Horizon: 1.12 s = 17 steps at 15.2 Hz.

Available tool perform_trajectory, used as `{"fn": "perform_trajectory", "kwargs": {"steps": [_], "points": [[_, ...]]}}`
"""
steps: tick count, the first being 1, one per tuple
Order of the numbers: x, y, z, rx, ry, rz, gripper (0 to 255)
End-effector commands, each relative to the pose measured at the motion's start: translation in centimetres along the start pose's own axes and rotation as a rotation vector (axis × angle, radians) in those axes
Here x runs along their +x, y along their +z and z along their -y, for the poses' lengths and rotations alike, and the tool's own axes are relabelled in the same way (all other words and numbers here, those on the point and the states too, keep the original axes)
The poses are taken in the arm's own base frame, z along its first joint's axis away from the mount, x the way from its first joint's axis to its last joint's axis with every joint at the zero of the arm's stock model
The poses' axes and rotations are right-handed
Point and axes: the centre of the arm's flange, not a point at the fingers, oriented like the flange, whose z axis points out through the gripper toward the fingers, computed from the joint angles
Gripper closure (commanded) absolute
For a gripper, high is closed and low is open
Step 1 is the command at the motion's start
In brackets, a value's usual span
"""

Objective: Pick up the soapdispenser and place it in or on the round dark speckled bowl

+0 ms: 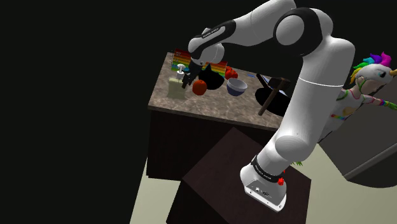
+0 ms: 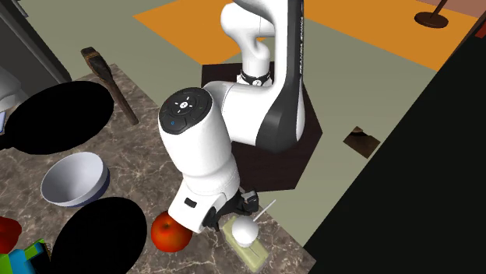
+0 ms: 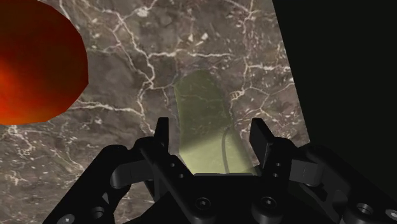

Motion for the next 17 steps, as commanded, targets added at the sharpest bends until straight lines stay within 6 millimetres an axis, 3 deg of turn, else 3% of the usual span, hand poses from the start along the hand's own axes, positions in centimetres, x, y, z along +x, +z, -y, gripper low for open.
{"fn": "perform_trajectory", "kwargs": {"steps": [1,3,17], "points": [[0.0,0.0,0.0,0.0,-0.001,0.001,255],[0.0,0.1,0.1,0.0,-0.001,0.0,255],[1.2,-7.2,0.7,0.0,-0.001,0.0,255]]}}
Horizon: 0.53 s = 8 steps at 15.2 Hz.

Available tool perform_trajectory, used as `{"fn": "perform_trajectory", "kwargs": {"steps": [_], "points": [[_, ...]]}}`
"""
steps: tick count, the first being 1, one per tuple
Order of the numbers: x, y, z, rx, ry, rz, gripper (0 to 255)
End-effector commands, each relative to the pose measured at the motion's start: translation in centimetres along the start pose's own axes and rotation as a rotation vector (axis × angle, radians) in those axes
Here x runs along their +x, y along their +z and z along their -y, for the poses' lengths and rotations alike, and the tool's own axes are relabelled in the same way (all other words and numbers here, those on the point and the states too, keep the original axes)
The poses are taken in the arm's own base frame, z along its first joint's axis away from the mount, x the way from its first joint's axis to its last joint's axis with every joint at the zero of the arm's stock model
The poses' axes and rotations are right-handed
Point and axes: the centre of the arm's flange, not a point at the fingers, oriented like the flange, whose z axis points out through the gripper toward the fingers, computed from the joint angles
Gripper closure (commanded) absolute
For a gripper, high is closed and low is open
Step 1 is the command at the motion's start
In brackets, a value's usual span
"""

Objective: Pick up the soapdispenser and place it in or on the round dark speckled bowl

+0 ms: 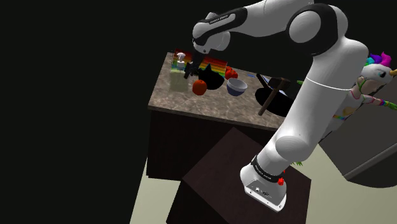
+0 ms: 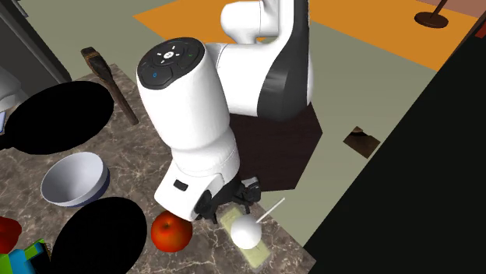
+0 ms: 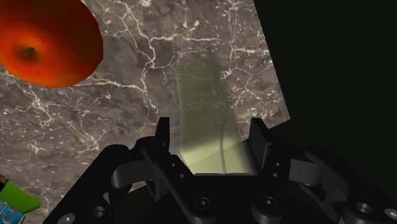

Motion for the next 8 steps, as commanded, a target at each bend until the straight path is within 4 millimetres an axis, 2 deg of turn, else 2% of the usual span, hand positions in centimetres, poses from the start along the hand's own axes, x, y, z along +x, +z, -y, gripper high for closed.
{"fn": "perform_trajectory", "kwargs": {"steps": [1,8], "points": [[0.2,-1.2,0.1,0.0,0.0,0.0,255],[0.8,-4.8,0.4,0.0,0.0,0.0,255]]}}
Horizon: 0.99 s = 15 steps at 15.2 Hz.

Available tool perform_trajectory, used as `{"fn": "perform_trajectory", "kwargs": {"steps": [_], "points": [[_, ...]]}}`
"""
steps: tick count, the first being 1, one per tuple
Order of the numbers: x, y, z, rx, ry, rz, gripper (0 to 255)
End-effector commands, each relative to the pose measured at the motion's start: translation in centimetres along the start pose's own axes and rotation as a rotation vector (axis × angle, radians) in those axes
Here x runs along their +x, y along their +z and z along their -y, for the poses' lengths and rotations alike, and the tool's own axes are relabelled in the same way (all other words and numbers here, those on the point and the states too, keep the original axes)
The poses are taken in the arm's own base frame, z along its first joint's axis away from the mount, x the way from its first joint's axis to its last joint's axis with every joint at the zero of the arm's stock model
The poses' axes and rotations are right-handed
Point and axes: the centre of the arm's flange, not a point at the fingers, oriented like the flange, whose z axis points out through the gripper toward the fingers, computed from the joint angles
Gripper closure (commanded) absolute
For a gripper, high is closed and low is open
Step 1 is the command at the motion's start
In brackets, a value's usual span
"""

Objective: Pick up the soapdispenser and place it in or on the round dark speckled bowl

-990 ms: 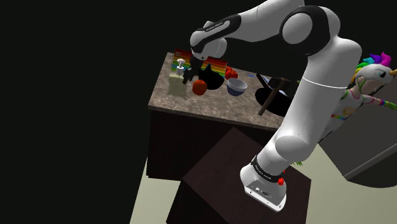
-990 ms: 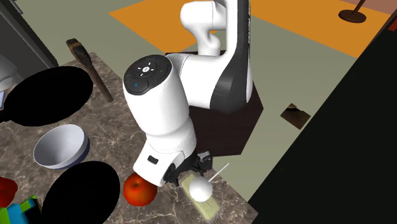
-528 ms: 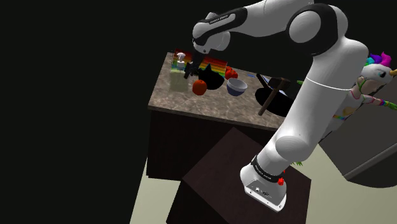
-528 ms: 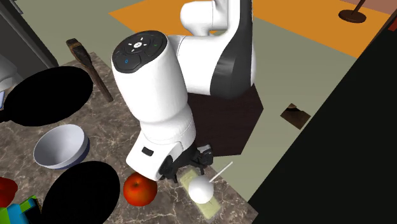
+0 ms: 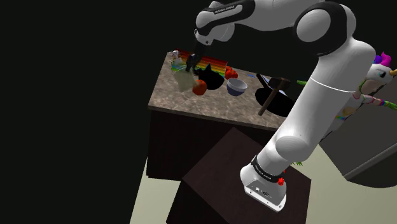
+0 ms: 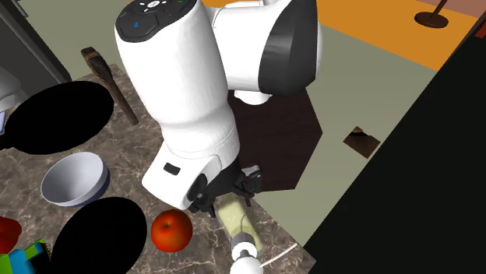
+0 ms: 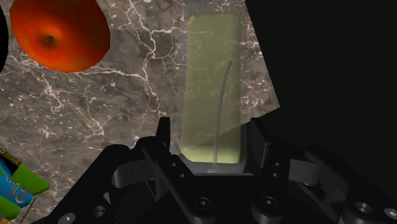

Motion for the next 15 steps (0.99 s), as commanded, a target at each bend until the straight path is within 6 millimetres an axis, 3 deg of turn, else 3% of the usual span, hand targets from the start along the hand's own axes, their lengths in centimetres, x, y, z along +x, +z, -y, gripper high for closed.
{"fn": "perform_trajectory", "kwargs": {"steps": [1,11,15], "points": [[0.2,-1.0,0.0,0.0,0.0,0.0,255],[1.1,-5.9,0.5,0.0,0.0,0.0,255],[-0.1,-6.6,-4.6,0.0,0.0,0.0,255]]}}
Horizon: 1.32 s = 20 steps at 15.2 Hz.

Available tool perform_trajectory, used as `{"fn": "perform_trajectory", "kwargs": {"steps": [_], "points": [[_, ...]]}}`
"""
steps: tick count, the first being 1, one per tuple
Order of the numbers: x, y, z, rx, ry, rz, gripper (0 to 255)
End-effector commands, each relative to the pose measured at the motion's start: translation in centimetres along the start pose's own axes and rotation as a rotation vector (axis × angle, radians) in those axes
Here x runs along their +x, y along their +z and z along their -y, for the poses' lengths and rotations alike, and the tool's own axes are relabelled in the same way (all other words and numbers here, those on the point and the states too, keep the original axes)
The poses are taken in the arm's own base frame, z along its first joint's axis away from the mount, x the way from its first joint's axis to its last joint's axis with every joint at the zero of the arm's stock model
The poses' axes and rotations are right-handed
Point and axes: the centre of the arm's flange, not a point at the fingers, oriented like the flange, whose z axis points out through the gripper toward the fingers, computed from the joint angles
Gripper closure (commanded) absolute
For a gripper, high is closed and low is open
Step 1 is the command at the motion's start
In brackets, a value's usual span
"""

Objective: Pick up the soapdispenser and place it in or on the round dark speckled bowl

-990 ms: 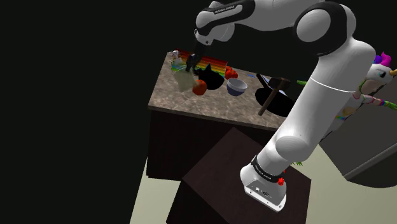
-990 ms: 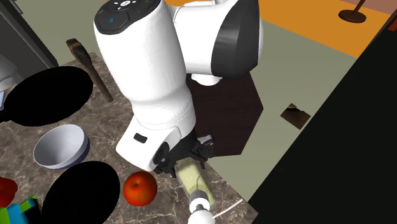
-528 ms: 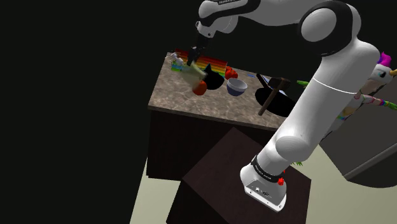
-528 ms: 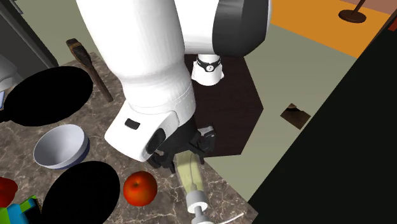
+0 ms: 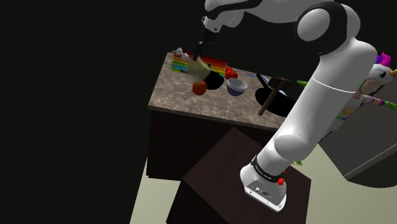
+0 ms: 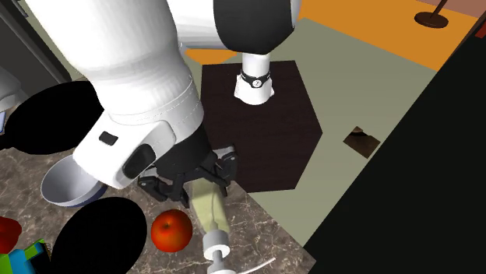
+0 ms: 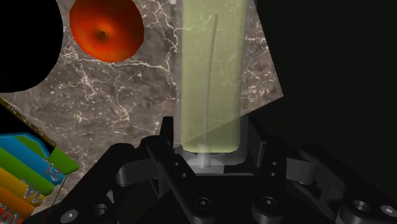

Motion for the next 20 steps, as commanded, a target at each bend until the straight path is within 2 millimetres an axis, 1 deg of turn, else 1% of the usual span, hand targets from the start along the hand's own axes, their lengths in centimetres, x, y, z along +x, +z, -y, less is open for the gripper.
{"fn": "perform_trajectory", "kwargs": {"steps": [1,20], "points": [[-0.5,-0.4,-2.6,0.0,-0.001,0.0,255],[-5.9,-3.6,-26.8,0.0,-0.001,0.0,255]]}}
